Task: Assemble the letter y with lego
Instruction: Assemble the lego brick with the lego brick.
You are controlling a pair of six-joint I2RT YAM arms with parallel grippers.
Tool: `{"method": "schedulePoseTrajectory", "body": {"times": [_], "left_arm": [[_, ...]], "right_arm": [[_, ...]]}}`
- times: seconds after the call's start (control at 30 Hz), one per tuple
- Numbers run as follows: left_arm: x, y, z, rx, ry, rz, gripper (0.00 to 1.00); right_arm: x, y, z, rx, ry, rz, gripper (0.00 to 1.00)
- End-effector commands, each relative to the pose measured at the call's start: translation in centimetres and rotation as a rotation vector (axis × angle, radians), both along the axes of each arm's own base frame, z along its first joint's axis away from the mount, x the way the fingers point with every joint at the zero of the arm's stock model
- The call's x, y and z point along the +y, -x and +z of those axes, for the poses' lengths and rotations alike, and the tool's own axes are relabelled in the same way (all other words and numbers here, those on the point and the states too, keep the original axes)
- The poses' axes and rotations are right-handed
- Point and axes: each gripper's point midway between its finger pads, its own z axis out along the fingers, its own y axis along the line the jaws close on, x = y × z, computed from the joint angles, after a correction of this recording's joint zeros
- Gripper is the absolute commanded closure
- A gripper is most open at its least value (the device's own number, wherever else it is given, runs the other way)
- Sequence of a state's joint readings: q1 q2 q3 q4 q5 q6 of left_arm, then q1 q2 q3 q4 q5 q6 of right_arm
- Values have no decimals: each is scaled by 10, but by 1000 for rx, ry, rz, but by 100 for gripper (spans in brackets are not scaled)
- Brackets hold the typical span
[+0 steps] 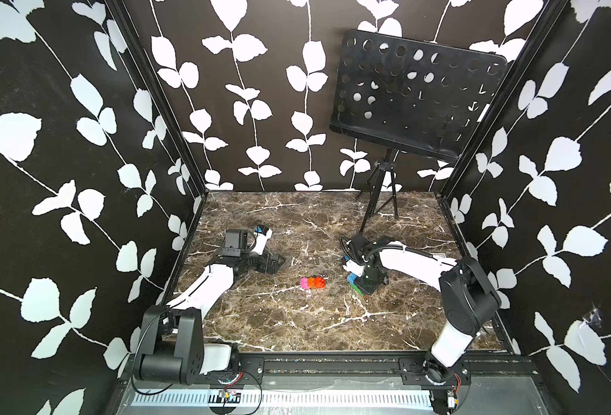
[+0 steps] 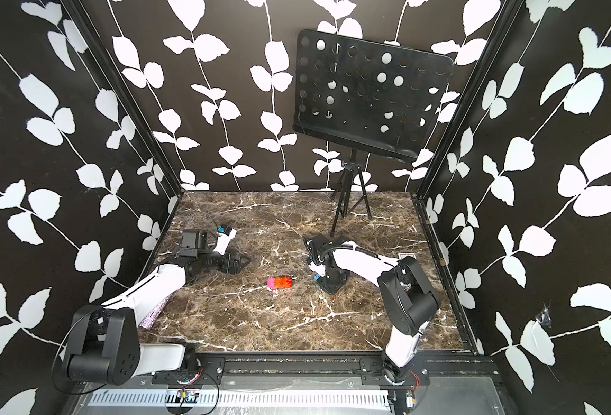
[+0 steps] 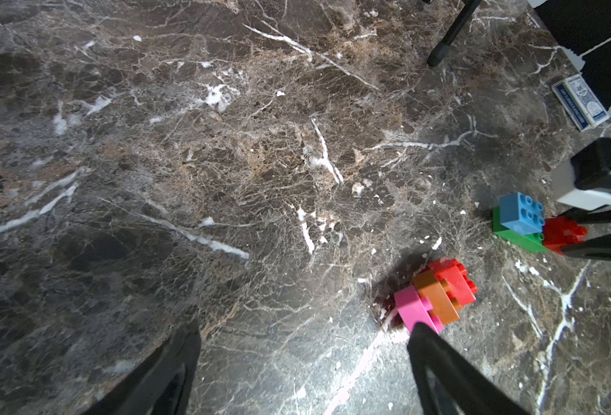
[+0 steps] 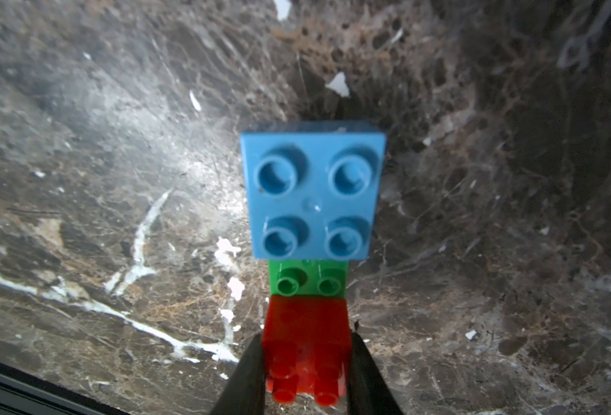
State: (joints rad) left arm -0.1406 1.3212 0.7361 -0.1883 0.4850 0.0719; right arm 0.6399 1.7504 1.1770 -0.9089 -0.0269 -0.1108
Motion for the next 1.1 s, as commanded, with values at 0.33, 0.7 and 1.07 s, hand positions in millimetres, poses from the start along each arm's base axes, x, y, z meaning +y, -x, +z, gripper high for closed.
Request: {"method": "schedulePoseTrajectory", "body": {"times": [0.33, 0.7, 1.07], "left_arm": [[1, 2, -2, -5, -14, -7, 8], [0, 2, -1, -3, -10, -7, 8], [-3, 3, -1, 10, 18, -10, 8]], "right_arm": [[-18, 19, -34, 192, 124, 44, 79], [-6, 1, -24, 138, 95, 44, 76], [3, -19, 40, -17, 19, 16, 40]]}}
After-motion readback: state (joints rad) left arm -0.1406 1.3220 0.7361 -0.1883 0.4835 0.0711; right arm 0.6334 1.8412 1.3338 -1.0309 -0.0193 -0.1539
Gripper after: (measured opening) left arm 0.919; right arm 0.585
